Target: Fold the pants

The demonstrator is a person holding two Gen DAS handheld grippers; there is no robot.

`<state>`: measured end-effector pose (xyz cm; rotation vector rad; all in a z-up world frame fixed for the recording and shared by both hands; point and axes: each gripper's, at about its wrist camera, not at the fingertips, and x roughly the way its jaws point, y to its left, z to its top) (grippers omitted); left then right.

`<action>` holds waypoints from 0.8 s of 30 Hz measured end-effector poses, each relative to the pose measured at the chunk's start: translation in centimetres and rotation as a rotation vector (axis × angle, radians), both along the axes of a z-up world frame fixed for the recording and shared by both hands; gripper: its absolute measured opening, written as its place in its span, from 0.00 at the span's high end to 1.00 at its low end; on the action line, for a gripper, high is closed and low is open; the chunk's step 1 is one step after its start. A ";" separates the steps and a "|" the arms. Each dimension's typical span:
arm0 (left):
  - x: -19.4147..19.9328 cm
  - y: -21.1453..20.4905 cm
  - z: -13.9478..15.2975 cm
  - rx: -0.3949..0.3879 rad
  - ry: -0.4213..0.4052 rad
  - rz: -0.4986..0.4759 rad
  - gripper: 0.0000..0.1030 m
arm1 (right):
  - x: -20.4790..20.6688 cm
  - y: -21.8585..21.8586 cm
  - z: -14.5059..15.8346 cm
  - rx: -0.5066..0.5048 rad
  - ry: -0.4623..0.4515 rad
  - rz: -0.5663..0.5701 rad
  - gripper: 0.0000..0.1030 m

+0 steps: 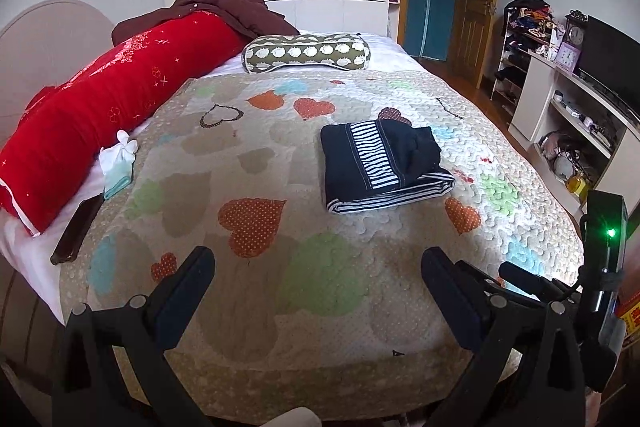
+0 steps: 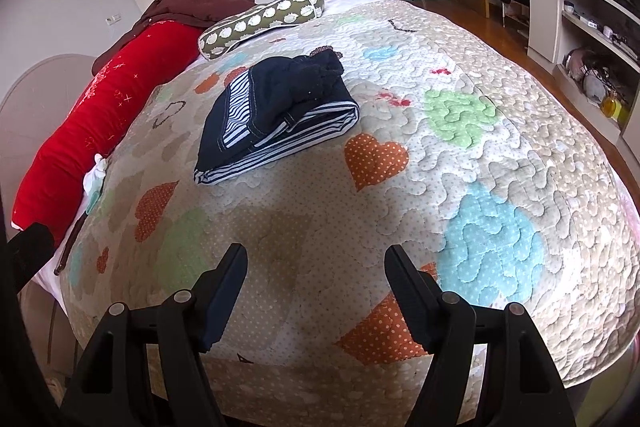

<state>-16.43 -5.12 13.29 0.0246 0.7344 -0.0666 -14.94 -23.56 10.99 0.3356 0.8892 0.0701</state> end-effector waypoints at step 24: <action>0.2 0.0 -0.4 0.013 0.010 0.012 0.00 | 0.2 0.4 -0.7 0.012 0.033 0.003 0.25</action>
